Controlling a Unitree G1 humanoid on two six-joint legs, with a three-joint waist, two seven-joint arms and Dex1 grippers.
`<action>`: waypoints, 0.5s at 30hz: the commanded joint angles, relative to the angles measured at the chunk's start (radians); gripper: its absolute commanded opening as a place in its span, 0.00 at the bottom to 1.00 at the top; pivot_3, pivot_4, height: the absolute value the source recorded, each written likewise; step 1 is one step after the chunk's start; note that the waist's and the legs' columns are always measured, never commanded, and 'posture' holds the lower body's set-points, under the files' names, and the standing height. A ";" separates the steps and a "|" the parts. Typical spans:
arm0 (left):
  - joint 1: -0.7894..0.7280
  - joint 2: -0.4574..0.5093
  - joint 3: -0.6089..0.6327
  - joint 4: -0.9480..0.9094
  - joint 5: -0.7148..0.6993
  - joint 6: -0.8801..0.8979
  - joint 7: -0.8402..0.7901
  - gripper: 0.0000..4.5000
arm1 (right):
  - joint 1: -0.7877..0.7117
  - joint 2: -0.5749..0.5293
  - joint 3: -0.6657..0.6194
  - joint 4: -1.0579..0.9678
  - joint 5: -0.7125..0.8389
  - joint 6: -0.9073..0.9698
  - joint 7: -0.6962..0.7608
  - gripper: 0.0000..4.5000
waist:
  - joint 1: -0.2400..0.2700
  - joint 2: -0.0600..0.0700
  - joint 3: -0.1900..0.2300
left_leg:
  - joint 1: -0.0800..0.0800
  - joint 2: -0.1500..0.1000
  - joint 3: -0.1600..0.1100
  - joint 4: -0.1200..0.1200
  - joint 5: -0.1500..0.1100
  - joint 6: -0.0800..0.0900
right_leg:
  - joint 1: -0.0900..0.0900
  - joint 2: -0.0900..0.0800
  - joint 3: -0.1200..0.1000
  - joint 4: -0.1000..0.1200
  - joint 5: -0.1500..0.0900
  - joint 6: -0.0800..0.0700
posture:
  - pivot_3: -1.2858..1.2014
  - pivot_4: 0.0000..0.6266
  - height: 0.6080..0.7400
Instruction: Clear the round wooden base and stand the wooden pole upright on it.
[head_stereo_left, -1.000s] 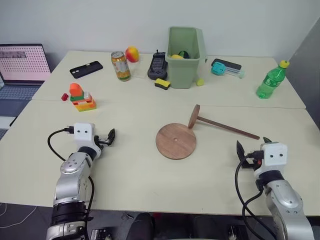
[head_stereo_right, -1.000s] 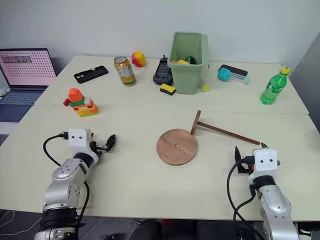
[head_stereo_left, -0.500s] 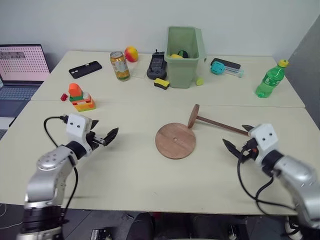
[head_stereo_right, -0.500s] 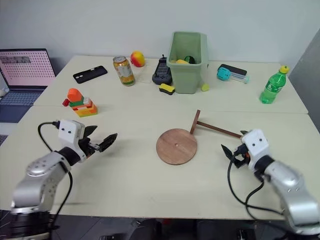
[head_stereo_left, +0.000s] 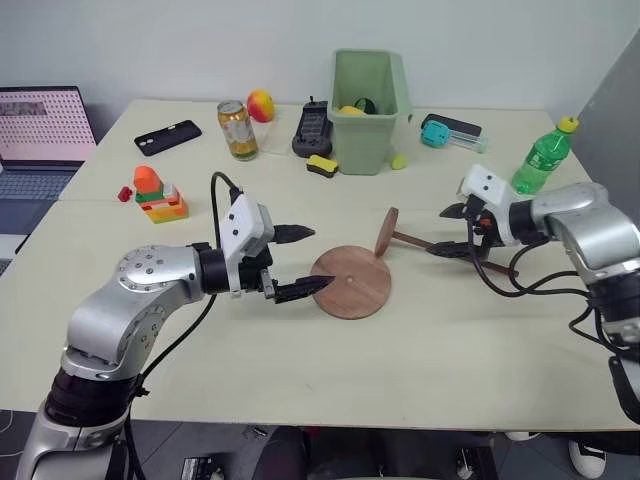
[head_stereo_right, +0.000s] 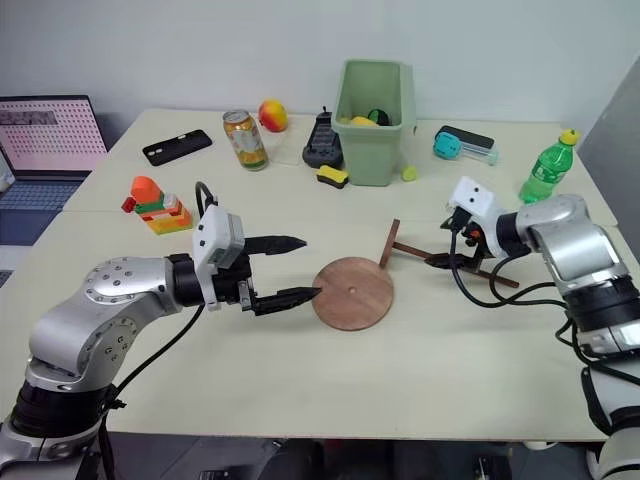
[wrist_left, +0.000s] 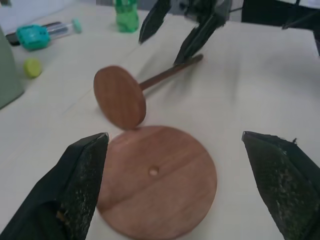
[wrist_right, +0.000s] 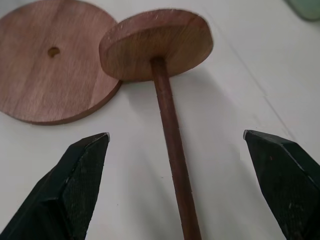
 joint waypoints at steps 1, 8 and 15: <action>-0.005 0.001 0.007 -0.064 -0.038 0.019 0.004 0.99 | -0.068 0.033 0.031 0.116 -0.068 -0.079 0.053 1.00 | 0.000 0.000 0.000 | 0.000 0.000 0.000 0.000 0.000 0.000 | 0.000 0.000 0.000 0.000 0.000 0.000 | 0.52 0.24 1.00; 0.019 -0.011 0.009 -0.127 -0.082 0.052 0.033 0.99 | -0.116 0.095 0.060 0.259 -0.144 -0.117 0.096 1.00 | 0.002 0.000 0.000 | 0.000 -0.001 -0.001 0.001 0.000 -0.001 | 0.000 -0.001 0.000 0.000 0.000 0.000 | 0.52 0.24 1.00; 0.001 -0.030 -0.004 -0.183 -0.132 0.077 0.049 1.00 | -0.142 0.127 0.055 0.307 -0.185 -0.137 0.118 0.65 | 0.002 0.000 0.000 | 0.000 0.000 -0.001 0.001 0.001 -0.001 | 0.000 -0.001 0.000 0.000 0.000 0.000 | 0.52 0.24 1.00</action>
